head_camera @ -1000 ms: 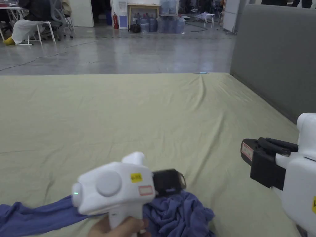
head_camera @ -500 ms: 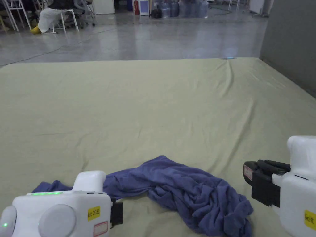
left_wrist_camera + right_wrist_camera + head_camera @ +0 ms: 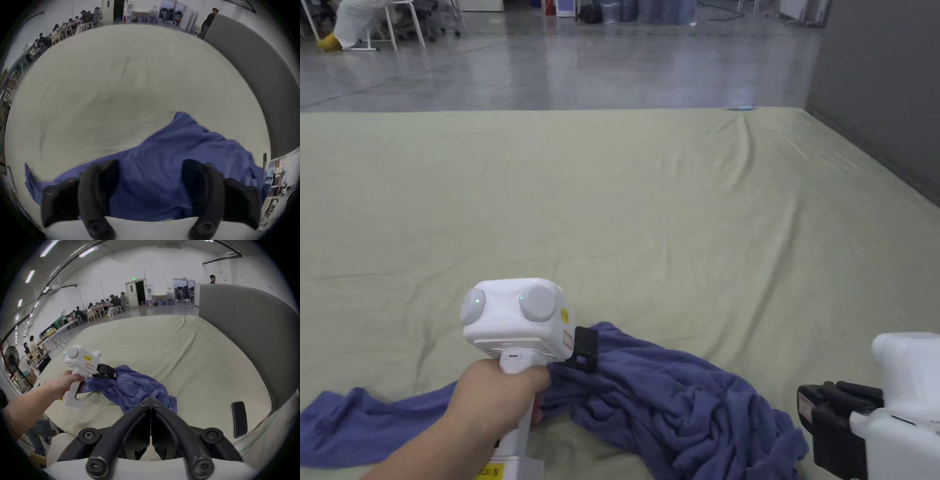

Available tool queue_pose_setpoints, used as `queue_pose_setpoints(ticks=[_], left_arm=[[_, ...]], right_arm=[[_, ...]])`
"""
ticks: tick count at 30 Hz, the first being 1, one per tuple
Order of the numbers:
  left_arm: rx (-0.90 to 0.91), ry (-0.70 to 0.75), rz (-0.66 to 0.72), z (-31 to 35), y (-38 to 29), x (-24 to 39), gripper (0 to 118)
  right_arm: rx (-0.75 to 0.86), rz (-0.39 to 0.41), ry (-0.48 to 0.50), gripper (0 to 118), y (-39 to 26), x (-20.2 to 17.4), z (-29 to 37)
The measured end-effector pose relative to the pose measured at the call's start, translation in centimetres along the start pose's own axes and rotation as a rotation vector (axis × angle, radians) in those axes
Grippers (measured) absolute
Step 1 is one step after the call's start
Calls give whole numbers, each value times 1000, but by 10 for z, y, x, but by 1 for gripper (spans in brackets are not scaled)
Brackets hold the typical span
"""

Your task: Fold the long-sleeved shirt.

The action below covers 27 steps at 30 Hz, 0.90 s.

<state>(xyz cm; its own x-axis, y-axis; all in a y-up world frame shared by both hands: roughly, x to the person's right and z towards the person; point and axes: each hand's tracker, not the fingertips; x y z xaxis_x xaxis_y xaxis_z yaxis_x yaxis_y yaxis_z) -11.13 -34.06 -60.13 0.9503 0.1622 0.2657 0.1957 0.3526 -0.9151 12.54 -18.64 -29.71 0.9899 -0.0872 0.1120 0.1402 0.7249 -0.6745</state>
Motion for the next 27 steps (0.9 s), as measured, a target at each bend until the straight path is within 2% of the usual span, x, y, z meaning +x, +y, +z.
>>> queue_pose_setpoints(ticks=[1, 2, 3, 4, 6, 7, 8, 9, 10, 12, 14, 15, 16, 17, 18, 19, 23, 27], left_arm=[[7, 30, -37, -2, 0, 2, 49], [54, 34, -75, 2, 0, 3, 9], [96, 31, -75, 10, 0, 3, 9], [122, 6, -72, 17, 2, 3, 0], [127, -1, -59, 31, 0, 1, 0], [124, -7, -69, 40, 2, 3, 0], [132, -13, -80, 46, 0, 3, 0], [140, -15, -89, 53, -2, 4, 0], [150, -19, -100, 59, -3, 6, 0], [161, -29, -113, 69, -5, 9, 0], [174, -31, -114, 79, -8, 8, 0], [181, -33, -114, 85, -9, 10, 0], [192, -35, -111, 91, -11, 9, 0], [200, -32, -107, 98, -12, 8, 0], [210, -28, -100, 106, -14, 6, 0], [221, -35, -96, 113, -12, 3, 0], [279, -53, -100, 164, -11, -2, 0], [352, -45, -116, 239, 20, -16, 0]], right_arm=[[-30, -13, -8, 0, 1, 5, -8], [-56, -35, -17, 0, 1, 10, -16], [-83, -52, -26, 0, 3, 16, -24], [-108, -63, -38, 0, 5, 21, -33], [-130, -84, -29, 3, 8, 33, -51], [-156, -122, 16, 28, 11, 41, -65], [-202, -156, 21, 70, 14, 48, -80], [-293, -204, 38, 117, 16, 54, -98], [-341, -257, 63, 118, 16, 60, -114], [-375, -332, 100, 117, 14, 61, -135], [-469, -327, 81, 117, 5, 65, -162], [-506, -336, 69, 111, 0, 64, -172], [-548, -323, 62, 88, -5, 62, -178], [-557, -315, 43, 43, -6, 59, -177], [-533, -326, 80, 15, -7, 55, -175], [-503, -362, 126, 15, -4, 53, -167], [-371, -250, 135, 13, 37, 49, -124], [-150, -5, 104, 13, 133, 37, -55]])
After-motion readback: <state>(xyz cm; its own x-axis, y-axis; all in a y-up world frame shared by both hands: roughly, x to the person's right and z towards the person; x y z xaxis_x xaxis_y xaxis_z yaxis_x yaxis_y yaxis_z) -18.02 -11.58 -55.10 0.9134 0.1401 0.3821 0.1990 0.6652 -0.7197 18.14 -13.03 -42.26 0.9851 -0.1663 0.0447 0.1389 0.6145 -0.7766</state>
